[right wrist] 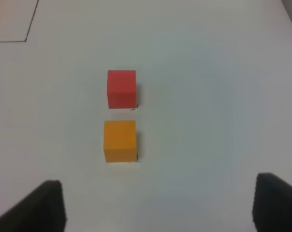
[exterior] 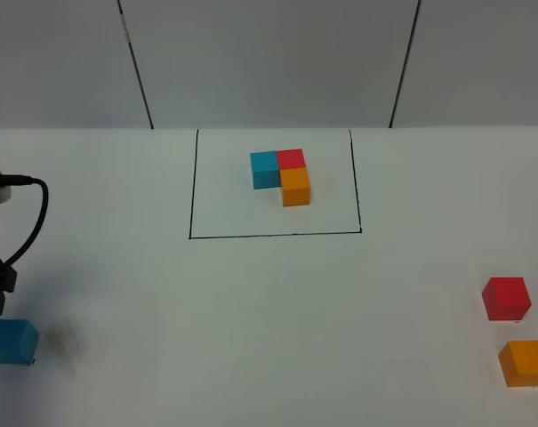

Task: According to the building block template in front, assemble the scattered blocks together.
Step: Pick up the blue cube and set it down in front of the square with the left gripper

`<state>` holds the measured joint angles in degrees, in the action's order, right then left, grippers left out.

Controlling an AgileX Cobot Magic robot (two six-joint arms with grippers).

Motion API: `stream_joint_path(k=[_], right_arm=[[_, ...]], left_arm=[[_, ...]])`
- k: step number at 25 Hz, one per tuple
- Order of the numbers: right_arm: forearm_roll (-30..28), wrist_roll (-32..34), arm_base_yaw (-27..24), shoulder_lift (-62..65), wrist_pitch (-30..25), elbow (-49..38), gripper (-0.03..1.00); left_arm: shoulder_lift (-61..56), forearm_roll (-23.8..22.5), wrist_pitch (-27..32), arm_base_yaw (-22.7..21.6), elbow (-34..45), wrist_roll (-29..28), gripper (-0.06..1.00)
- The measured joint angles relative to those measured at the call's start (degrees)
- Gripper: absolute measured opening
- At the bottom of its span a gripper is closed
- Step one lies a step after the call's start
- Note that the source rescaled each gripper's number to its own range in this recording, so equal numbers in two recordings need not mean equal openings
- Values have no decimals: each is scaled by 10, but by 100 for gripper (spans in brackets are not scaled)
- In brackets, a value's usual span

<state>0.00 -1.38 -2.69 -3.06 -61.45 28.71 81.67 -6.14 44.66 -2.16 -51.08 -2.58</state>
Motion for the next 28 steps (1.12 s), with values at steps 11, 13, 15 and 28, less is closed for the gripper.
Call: stream_joint_path(k=[11, 13, 15, 28], right_arm=[[0, 0, 0, 0, 0, 0, 62], [0, 0, 0, 0, 0, 0, 62], [0, 0, 0, 0, 0, 0, 62], [0, 0, 0, 0, 0, 0, 62]], left_arm=[[46, 0, -27, 0, 1, -1, 81], [56, 0, -29, 0, 1, -1, 81], [63, 0, -34, 0, 1, -1, 81], [88, 0, -58, 0, 1, -1, 81]])
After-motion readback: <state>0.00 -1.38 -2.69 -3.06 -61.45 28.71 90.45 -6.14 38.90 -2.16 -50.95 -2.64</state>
